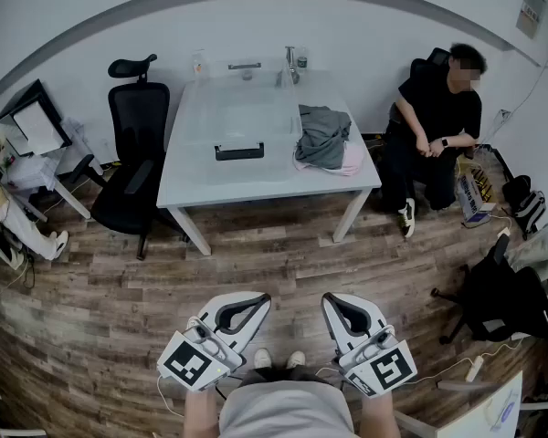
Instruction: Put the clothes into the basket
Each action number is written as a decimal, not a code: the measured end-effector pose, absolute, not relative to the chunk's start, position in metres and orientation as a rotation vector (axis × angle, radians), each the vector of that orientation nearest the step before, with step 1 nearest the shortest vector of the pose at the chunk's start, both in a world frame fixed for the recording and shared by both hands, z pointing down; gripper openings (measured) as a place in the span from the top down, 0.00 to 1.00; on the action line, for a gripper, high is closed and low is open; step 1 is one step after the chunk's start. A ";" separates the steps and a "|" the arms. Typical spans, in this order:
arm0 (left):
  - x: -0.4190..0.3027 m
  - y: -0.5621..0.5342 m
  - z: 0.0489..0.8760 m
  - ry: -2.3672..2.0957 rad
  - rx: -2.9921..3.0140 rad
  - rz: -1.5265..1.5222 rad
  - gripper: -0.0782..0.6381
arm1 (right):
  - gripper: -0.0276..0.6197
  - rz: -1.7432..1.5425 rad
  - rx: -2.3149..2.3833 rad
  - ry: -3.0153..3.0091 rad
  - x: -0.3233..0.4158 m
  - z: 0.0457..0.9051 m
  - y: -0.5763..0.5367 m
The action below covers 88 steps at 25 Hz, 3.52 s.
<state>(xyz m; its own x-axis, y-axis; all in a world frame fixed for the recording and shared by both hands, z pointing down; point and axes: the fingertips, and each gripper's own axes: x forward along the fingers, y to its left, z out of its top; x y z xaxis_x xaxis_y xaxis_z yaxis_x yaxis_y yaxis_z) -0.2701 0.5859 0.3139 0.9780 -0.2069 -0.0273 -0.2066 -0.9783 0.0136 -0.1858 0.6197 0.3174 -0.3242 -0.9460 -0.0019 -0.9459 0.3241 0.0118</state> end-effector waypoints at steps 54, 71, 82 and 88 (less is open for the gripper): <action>-0.123 0.379 0.328 -0.160 3.130 0.015 0.88 | 0.95 0.003 1.934 -2.414 -0.049 0.335 0.410; -0.029 0.308 0.323 -0.303 3.117 0.038 0.88 | 0.95 -0.013 1.859 -2.543 0.042 0.325 0.333; 0.009 0.239 0.323 -0.275 3.126 0.044 0.88 | 0.95 -0.008 1.855 -2.529 0.075 0.327 0.261; 0.028 0.183 0.324 -0.201 3.117 0.029 0.88 | 0.95 -0.008 1.883 -2.485 0.088 0.327 0.204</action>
